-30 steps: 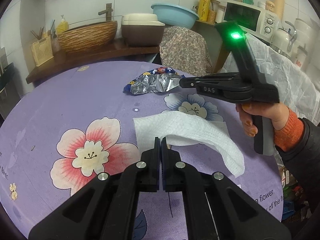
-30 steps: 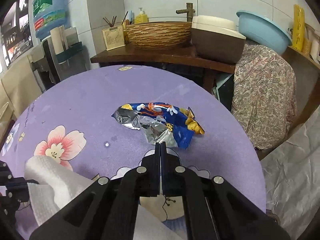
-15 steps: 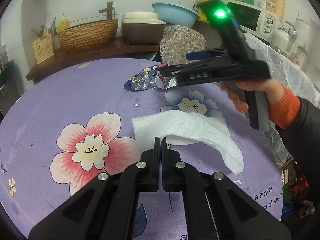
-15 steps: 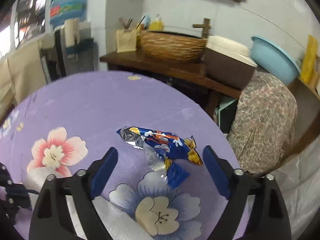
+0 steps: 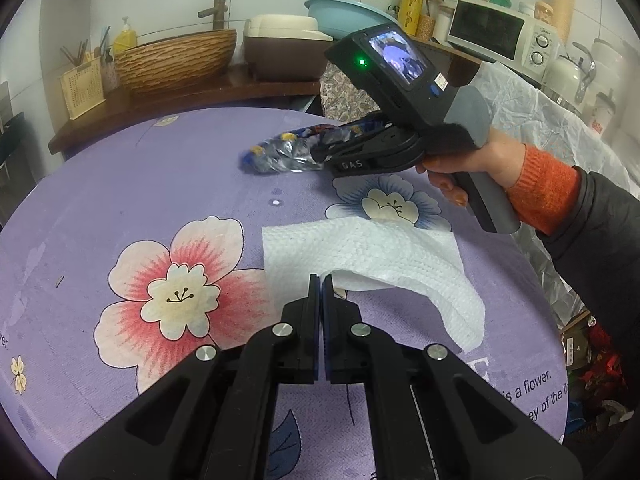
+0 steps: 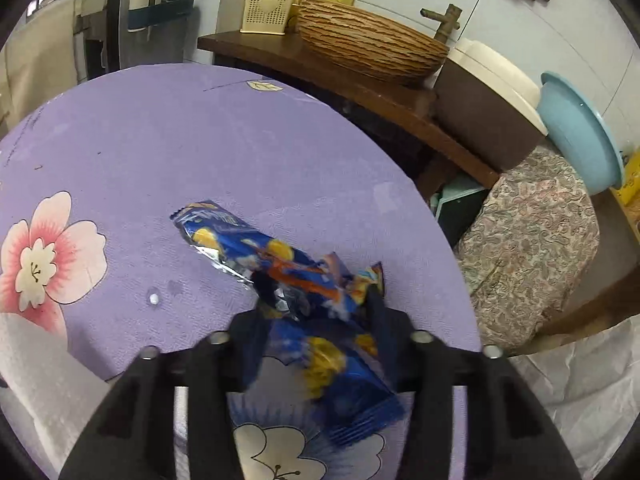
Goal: Collect trash
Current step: 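Lift the tissue with the left gripper while the right lifts the wrapper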
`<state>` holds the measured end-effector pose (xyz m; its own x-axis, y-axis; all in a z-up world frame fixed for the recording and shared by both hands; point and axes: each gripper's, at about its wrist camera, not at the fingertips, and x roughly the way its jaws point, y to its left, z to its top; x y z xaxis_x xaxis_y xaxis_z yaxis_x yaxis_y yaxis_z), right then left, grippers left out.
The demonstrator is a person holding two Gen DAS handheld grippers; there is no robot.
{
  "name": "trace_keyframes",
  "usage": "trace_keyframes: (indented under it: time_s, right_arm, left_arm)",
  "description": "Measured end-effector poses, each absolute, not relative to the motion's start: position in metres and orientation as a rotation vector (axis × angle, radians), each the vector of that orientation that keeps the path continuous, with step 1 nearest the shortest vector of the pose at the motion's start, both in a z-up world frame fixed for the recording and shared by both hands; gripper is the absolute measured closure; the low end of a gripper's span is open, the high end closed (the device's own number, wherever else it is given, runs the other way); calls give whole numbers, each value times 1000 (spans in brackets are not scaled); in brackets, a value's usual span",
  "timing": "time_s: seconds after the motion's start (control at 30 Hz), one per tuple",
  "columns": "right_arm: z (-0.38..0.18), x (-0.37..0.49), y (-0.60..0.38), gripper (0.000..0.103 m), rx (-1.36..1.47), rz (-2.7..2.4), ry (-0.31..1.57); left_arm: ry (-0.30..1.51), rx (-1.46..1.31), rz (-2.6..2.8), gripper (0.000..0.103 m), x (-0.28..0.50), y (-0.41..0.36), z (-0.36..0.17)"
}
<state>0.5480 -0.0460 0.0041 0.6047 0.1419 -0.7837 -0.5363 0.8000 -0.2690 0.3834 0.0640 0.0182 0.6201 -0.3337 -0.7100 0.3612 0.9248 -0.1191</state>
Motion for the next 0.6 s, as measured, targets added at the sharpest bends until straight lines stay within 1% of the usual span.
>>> trace_keyframes:
  time_s: [0.27,0.6]
  right_arm:
    - [10,533,-56,87,-444,463,799]
    - [35,485,-91,87,-253,503,734]
  left_arm:
    - [811,28,-384,102,382,65,14]
    - [785,29,-398,102,369,54,25]
